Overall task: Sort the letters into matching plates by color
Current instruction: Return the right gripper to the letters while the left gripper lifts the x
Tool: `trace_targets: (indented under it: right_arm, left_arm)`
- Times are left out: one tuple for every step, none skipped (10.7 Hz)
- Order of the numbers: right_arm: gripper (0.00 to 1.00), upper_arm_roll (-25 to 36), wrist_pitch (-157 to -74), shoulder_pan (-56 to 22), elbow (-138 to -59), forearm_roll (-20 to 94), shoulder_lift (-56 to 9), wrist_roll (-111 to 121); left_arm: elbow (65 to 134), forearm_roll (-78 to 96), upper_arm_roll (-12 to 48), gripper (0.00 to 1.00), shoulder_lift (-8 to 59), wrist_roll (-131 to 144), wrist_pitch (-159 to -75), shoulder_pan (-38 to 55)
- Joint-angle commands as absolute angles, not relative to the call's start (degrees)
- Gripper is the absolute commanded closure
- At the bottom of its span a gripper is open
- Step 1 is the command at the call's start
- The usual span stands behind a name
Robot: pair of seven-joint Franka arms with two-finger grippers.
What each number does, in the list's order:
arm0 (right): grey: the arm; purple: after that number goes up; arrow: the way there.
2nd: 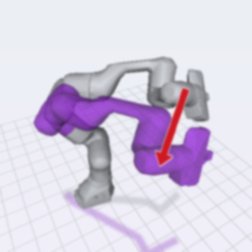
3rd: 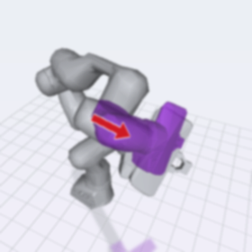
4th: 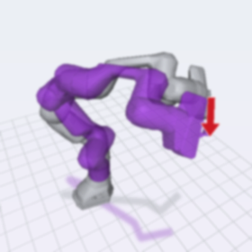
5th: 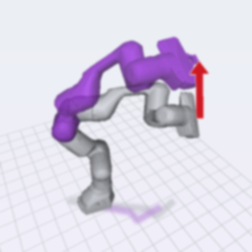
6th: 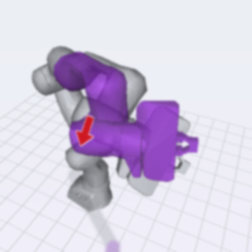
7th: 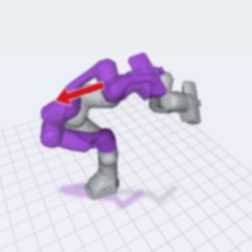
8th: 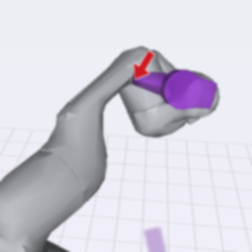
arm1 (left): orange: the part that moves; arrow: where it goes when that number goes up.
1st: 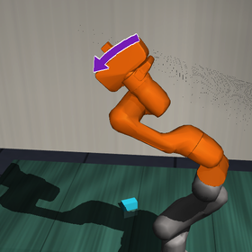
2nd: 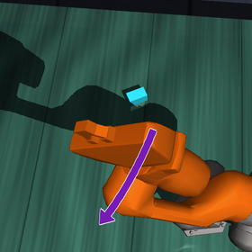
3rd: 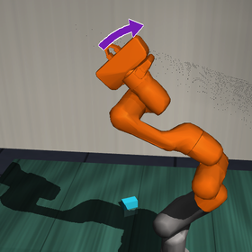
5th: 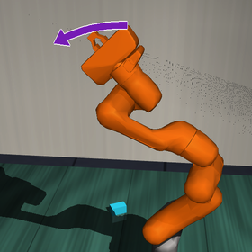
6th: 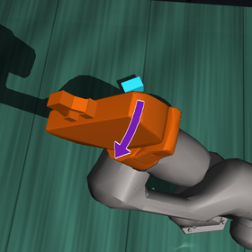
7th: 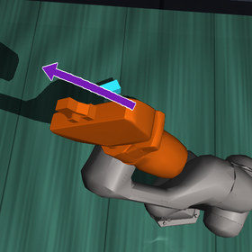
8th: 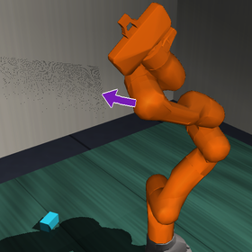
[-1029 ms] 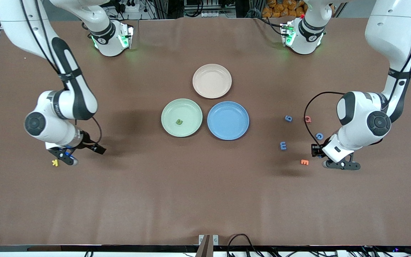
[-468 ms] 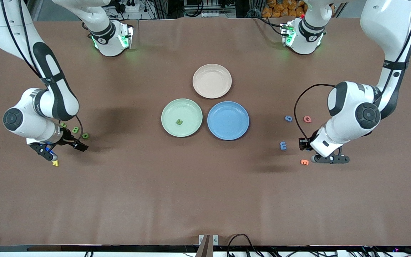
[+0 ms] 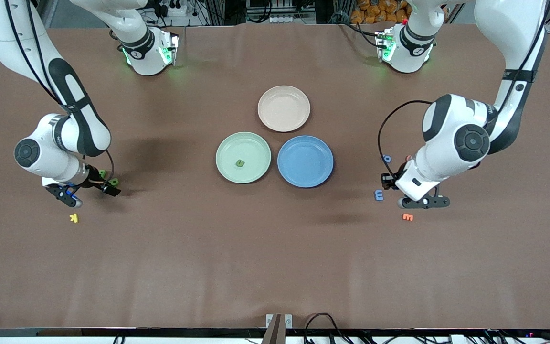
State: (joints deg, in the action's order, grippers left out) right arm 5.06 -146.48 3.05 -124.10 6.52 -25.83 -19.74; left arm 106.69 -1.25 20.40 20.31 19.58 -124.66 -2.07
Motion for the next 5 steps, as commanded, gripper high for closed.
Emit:
trace_targets:
  right_arm:
    - [0.00,4.04,-147.74,4.22,-126.91,5.62,-24.08,-19.16]
    - [0.00,4.04,-147.74,4.13,-127.00,5.71,-24.08,-19.16]
    - [0.00,4.04,-147.74,3.96,-127.09,5.80,-24.08,-19.16]
    - [0.00,3.96,-147.74,3.96,-127.26,5.80,-24.00,-19.16]
    - [0.00,3.96,-147.74,3.87,-127.53,5.80,-23.91,-19.25]
  left_arm:
    - [106.88,-2.55,23.37,1.00,17.85,25.30,-120.60,-1.93]
    - [106.96,-2.55,24.51,1.00,17.67,27.14,-120.15,-1.85]
    - [106.96,-2.55,25.57,1.00,17.67,28.81,-119.97,-1.85]
    - [107.22,-2.55,25.75,1.00,17.67,29.96,-119.97,-1.32]
    - [107.23,-2.55,25.66,1.00,17.75,31.88,-119.97,0.25]
